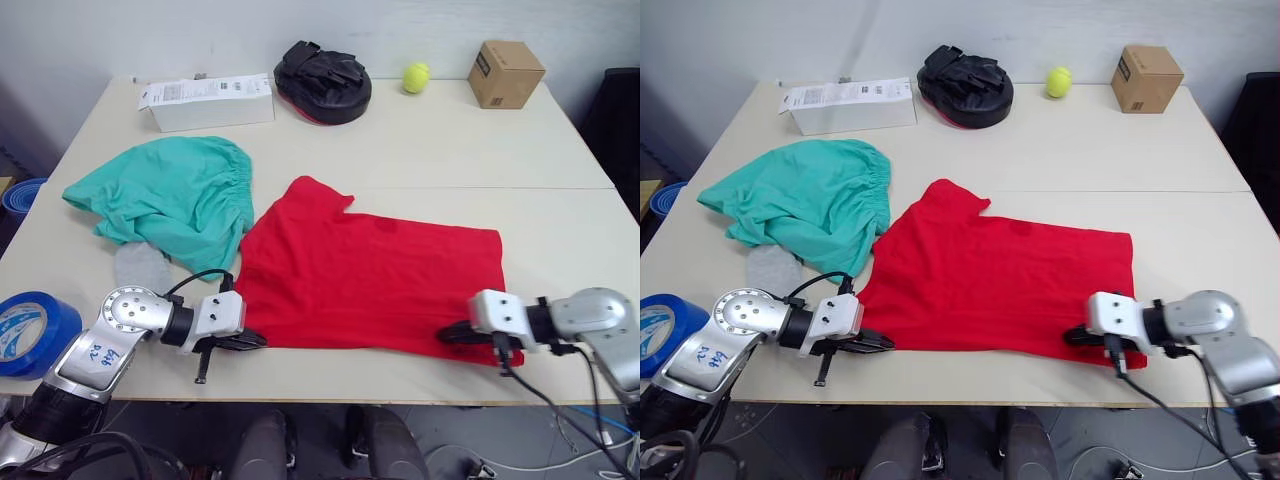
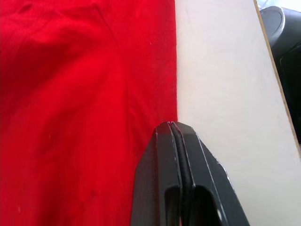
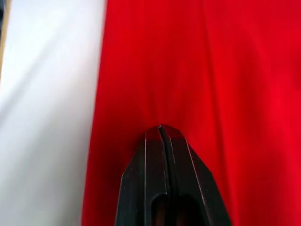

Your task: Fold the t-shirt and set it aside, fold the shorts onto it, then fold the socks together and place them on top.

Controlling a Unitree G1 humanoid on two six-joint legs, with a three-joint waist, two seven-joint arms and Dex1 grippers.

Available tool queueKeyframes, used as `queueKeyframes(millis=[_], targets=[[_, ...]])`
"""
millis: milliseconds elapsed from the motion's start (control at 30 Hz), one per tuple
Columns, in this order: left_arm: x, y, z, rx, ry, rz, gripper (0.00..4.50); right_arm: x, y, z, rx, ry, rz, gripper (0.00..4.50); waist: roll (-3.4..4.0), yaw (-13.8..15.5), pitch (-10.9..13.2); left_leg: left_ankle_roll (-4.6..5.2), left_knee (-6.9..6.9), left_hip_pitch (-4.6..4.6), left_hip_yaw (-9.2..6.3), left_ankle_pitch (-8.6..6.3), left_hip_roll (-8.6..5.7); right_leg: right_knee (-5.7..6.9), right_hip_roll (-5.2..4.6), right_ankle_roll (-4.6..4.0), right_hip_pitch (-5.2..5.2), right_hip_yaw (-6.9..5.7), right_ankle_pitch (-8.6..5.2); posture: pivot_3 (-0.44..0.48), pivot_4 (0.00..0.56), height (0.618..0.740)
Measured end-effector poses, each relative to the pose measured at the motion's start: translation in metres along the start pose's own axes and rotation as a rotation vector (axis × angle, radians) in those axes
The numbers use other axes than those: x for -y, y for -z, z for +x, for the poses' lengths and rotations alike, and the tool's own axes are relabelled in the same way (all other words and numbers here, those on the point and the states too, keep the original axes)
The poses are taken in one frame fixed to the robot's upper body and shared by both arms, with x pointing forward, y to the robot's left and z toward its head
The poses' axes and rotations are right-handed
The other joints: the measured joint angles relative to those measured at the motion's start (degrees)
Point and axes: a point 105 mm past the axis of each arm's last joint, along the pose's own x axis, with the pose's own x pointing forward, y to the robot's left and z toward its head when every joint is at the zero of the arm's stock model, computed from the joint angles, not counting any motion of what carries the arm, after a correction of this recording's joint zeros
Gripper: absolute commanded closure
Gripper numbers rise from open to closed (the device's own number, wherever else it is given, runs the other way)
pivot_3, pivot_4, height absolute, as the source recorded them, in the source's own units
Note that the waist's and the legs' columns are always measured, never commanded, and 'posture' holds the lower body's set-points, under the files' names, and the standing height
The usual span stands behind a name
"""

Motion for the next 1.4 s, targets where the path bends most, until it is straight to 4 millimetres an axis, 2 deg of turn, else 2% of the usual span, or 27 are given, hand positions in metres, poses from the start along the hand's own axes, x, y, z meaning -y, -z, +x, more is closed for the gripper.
queueKeyframes(millis=[133, 233, 300, 367, 467, 533, 633, 800, 867, 1067, 1133, 1167, 1200, 1300, 1400], targets=[[0.001, 0.002, -0.002, -0.006, -0.004, 0.017, 4.48, 0.002, 0.017, -0.018, -0.055, 0.014, -0.002, 4.50, -0.03, -0.3, 0.0, -0.01, 0.00, 0.03, 0.01, 0.00, 0.02, 0.01, 0.01, 0.01, 0.00, 0.00, 0.00, 0.000, 0.150, 0.740], [0.002, 0.003, -0.004, -0.005, -0.011, 0.015, 4.48, 0.004, 0.019, -0.026, -0.046, 0.033, 0.014, 4.50, -0.02, -0.7, 0.0, -0.01, -0.01, 0.00, 0.02, 0.01, 0.02, 0.02, 0.02, 0.01, -0.01, 0.01, 0.00, 0.000, 0.150, 0.740], [0.002, 0.004, -0.006, 0.000, -0.021, 0.002, 4.48, 0.006, 0.012, -0.026, 0.005, 0.047, 0.026, 4.50, -0.02, -0.8, 0.0, -0.03, -0.02, 0.00, 0.01, 0.02, 0.04, 0.04, 0.03, 0.01, -0.03, 0.00, 0.00, 0.000, 0.150, 0.740], [0.004, 0.003, -0.010, 0.019, -0.031, -0.035, 4.48, 0.008, -0.006, -0.027, 0.079, 0.076, -0.005, 4.50, 0.06, -1.1, 0.0, -0.07, -0.05, -0.02, 0.03, 0.04, 0.06, 0.12, 0.04, 0.00, -0.11, 0.04, 0.00, 0.000, 0.150, 0.740], [0.012, -0.008, -0.024, 0.044, -0.048, -0.044, 3.85, -0.003, -0.015, -0.036, 0.106, 0.093, -0.045, 3.90, 0.03, -0.9, 0.1, -0.15, -0.21, -0.04, -0.02, 0.06, 0.06, 0.01, 0.04, -0.02, -0.13, 0.00, -0.01, 0.000, 0.150, 0.740], [0.016, -0.015, -0.034, 0.044, -0.071, -0.016, 3.25, -0.017, -0.004, -0.041, 0.076, 0.089, -0.050, 3.23, 0.03, -0.4, 0.1, -0.13, -0.22, -0.03, -0.05, 0.06, 0.02, -0.13, 0.03, 0.01, -0.03, -0.04, 0.00, 0.000, 0.150, 0.740], [0.019, -0.016, -0.036, 0.043, -0.085, -0.006, 2.24, -0.032, 0.008, -0.042, 0.029, 0.060, -0.071, 2.14, 0.03, -0.2, 0.1, -0.04, -0.20, 0.01, 0.00, 0.01, 0.00, -0.22, 0.03, 0.12, 0.03, 0.02, 0.07, 0.000, 0.150, 0.740], [0.024, -0.006, -0.034, -0.003, -0.101, 0.056, 0.62, -0.044, 0.025, -0.037, -0.018, 0.081, -0.154, 0.40, 0.02, -0.5, 0.1, -0.09, -0.35, 0.03, 0.04, -0.02, 0.00, -0.25, 0.05, 0.11, -0.02, 0.04, 0.06, 0.000, 0.150, 0.740], [0.021, -0.002, -0.033, -0.020, -0.133, 0.084, 0.02, -0.042, 0.028, -0.037, -0.026, 0.109, -0.178, 0.39, 0.03, -0.8, 0.1, -0.11, -0.40, 0.07, 0.06, -0.01, 0.00, -0.25, 0.06, 0.11, -0.02, 0.06, 0.06, 0.000, 0.150, 0.740], [0.010, 0.013, -0.025, -0.049, -0.184, 0.121, 0.02, -0.030, 0.026, -0.032, -0.020, 0.149, -0.240, 0.39, -0.17, -1.1, 0.0, -0.16, -0.44, 0.13, 0.08, 0.03, 0.02, -0.23, 0.09, 0.10, -0.01, 0.07, 0.07, 0.000, 0.150, 0.740], [0.008, 0.012, -0.023, -0.052, -0.180, 0.148, 0.02, -0.026, 0.028, -0.032, -0.023, 0.161, -0.249, 0.39, -0.28, -1.0, 0.0, -0.17, -0.46, 0.17, 0.07, 0.03, 0.01, -0.25, 0.08, 0.09, 0.04, 0.07, 0.07, 0.000, 0.150, 0.740], [0.006, 0.012, -0.022, -0.049, -0.180, 0.153, 0.42, -0.024, 0.028, -0.031, -0.023, 0.163, -0.258, 0.39, -0.31, -1.0, -0.1, -0.17, -0.46, 0.22, 0.08, 0.03, 0.01, -0.26, 0.07, 0.09, 0.08, 0.08, 0.08, 0.000, 0.150, 0.740], [0.006, 0.011, -0.021, -0.048, -0.179, 0.160, 0.66, -0.022, 0.028, -0.030, -0.022, 0.164, -0.261, 0.79, -0.37, -1.1, -0.1, -0.16, -0.47, 0.33, 0.08, 0.03, 0.02, -0.27, 0.07, 0.09, 0.18, 0.09, 0.08, 0.000, 0.150, 0.740], [0.005, 0.012, -0.018, -0.053, -0.176, 0.167, 1.55, -0.018, 0.031, -0.027, -0.029, 0.168, -0.271, 1.62, -0.43, -1.0, -0.1, -0.12, -0.77, 0.97, 0.08, -0.02, 0.02, -0.56, 0.06, 0.08, 0.85, 0.08, 0.08, 0.000, 0.150, 0.740], [0.005, 0.013, -0.018, -0.061, -0.176, 0.165, 2.62, -0.015, 0.033, -0.025, -0.035, 0.174, -0.297, 2.64, -0.49, -1.1, -0.1, -0.08, -0.84, 1.02, 0.07, -0.07, 0.04, -0.61, 0.05, 0.06, 0.89, 0.09, 0.09, 0.000, 0.150, 0.740]])
